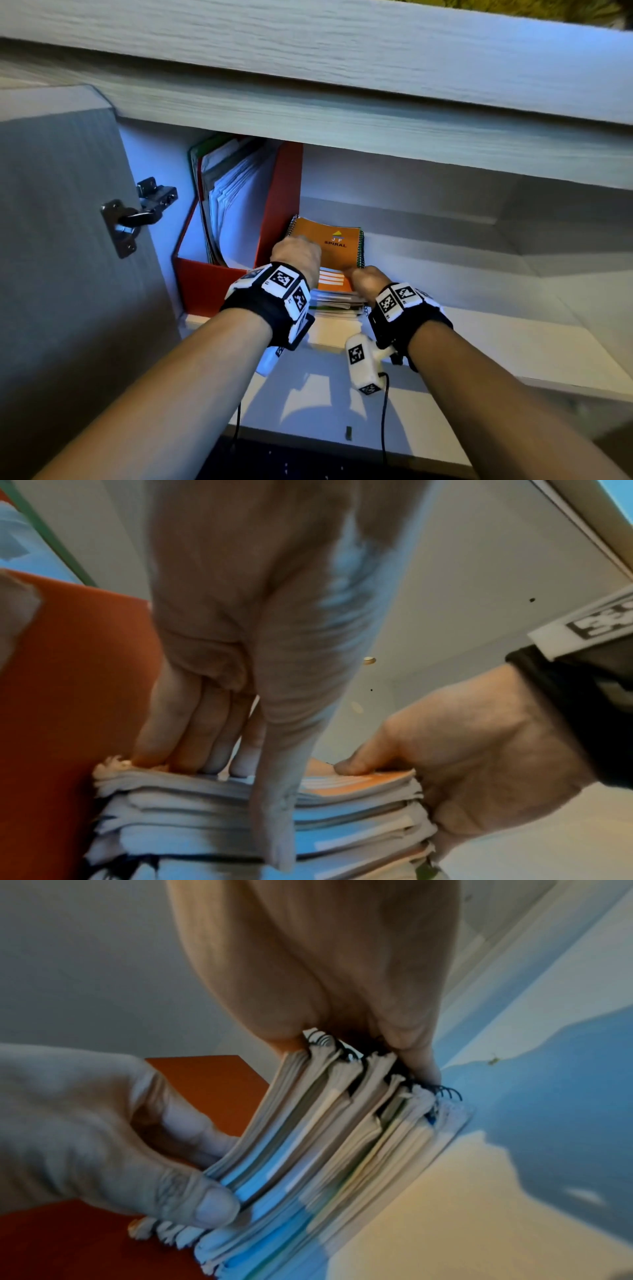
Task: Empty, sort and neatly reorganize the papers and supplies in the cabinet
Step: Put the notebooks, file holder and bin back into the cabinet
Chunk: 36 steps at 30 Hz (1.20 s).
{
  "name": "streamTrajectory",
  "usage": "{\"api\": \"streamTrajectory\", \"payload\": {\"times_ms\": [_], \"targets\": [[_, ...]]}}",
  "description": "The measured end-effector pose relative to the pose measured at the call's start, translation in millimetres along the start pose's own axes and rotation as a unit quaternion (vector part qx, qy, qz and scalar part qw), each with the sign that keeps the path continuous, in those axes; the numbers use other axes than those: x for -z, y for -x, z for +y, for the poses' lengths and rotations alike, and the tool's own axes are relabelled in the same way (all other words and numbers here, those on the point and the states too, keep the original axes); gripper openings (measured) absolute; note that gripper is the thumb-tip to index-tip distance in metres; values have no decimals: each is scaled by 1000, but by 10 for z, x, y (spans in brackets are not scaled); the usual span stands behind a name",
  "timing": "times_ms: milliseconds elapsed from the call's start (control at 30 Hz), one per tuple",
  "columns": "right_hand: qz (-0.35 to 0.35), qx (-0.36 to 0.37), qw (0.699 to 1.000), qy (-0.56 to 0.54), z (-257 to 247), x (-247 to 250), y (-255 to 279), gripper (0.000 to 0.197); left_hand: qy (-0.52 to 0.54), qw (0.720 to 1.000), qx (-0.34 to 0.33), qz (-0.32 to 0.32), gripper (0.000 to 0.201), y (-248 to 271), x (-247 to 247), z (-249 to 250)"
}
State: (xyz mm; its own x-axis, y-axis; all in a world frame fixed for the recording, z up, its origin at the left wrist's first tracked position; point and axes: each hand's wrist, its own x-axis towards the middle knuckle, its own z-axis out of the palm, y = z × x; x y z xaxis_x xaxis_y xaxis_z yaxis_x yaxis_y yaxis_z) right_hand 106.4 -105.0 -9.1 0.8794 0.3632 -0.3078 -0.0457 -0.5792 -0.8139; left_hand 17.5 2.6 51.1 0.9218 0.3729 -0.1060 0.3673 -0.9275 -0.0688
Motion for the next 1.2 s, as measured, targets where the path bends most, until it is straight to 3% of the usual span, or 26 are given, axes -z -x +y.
{"api": "streamTrajectory", "payload": {"times_ms": [167,367,500,600,700,833,1000,1133,1200], "targets": [[16,-12,998,-51,69,-4,-22,38,-12,999,-14,-42,75,5,84,-77],[-3,-21,997,-75,193,49,-76,40,-21,998,-25,-50,66,46,101,-40],[-20,-52,995,-80,107,55,96,37,37,997,0,-63,68,41,141,-36],[-41,-88,990,-106,83,2,132,60,102,992,37,-64,83,38,100,-66],[-52,-101,986,-123,30,54,321,28,126,987,43,-94,89,46,-7,-32],[-94,-92,980,-148,8,207,571,18,128,985,38,-105,103,44,-70,97],[-68,-122,965,-224,176,107,670,26,94,988,-27,-115,89,-62,-89,154],[-18,-142,971,-194,369,20,651,35,11,990,-101,-94,100,-112,-125,245],[-51,-143,978,-143,396,65,758,52,-29,987,-113,-114,103,-145,-112,224]]}}
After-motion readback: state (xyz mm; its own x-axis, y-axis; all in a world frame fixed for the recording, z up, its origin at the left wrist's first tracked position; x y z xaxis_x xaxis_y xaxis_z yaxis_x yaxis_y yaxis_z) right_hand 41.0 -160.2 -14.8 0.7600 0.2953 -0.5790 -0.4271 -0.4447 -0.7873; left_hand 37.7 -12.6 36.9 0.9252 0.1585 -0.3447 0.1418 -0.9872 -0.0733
